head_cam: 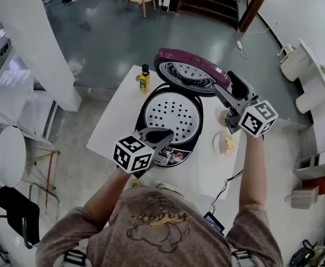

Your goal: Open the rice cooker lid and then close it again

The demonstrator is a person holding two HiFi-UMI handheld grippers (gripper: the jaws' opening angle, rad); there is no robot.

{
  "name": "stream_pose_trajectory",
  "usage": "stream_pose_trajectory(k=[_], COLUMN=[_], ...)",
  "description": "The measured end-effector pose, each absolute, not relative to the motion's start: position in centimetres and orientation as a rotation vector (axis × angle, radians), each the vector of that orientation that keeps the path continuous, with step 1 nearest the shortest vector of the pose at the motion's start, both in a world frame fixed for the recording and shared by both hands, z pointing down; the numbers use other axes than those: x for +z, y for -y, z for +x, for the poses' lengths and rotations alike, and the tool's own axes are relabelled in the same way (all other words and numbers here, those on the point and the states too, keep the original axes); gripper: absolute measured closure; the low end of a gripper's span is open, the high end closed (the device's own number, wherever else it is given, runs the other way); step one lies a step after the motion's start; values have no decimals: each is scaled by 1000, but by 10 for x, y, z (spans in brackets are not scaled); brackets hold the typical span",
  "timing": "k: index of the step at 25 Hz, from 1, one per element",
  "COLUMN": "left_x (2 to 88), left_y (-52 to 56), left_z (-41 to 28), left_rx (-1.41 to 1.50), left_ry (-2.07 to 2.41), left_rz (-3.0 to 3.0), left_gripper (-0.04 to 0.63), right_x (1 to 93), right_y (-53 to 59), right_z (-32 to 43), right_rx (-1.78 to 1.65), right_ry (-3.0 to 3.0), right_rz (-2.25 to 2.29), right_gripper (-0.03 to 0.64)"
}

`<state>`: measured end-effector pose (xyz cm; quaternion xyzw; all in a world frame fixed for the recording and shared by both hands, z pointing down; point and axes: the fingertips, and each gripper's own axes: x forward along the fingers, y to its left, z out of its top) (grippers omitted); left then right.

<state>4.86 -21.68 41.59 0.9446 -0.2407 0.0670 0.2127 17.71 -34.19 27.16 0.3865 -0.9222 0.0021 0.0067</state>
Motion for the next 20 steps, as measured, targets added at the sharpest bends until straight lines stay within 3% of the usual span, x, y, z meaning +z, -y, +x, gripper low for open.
stream_pose_trajectory(k=[20], left_x=[404], left_y=[196], left_z=[42], left_rx=[171], left_ry=[670], left_rz=[2653], left_gripper=[575], right_x=[311], right_y=[265], right_z=[154], right_rx=[57], right_ry=[2905], right_rz=[1124], right_gripper=[305])
